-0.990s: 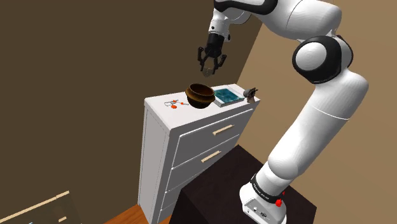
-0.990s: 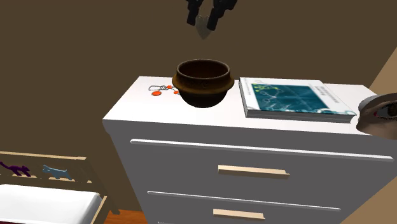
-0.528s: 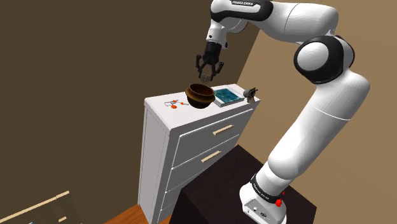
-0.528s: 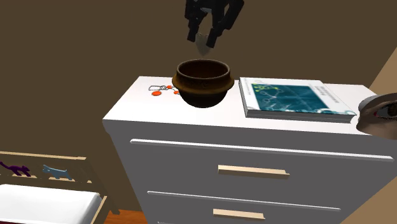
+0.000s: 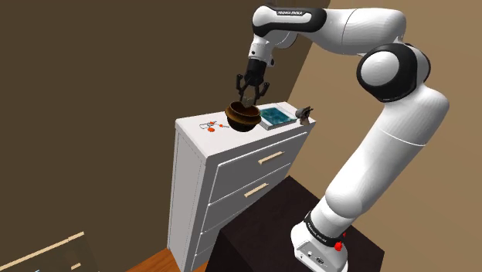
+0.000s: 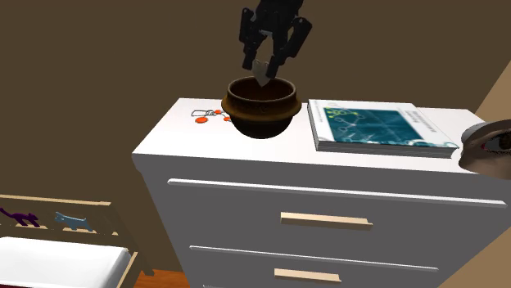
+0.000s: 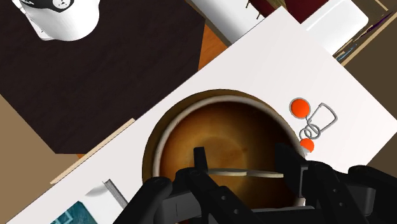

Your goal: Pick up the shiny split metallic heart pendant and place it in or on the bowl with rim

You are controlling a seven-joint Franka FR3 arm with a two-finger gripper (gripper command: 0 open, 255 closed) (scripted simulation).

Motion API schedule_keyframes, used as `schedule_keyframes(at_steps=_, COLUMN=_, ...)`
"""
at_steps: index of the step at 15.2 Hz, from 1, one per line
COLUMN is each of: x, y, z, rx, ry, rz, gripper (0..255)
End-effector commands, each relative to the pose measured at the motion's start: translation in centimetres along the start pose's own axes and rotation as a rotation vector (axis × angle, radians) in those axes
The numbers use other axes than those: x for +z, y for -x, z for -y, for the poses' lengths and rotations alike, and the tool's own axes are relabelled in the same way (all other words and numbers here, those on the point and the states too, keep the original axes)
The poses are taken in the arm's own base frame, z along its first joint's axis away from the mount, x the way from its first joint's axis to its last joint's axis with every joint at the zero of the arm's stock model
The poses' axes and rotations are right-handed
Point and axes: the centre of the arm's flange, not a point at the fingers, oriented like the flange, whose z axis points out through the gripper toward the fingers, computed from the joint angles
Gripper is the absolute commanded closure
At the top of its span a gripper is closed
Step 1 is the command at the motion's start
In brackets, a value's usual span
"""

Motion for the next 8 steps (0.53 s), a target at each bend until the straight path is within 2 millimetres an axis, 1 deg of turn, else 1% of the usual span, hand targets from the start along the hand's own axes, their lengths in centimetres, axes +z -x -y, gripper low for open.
schedule_keyframes(at_steps=1, x=0.05, y=-0.02, z=-0.01, rx=0.0, ry=0.0, rz=0.0, gripper=255)
schedule_keyframes(at_steps=5, x=0.05, y=-0.02, z=-0.01, rx=0.0, ry=0.0, rz=0.0, gripper=255)
schedule_keyframes(at_steps=6, x=0.05, y=-0.02, z=-0.01, rx=0.0, ry=0.0, rz=0.0, gripper=0)
schedule_keyframes(at_steps=8, x=0.05, y=-0.02, z=-0.01, rx=0.0, ry=0.0, rz=0.0, gripper=0)
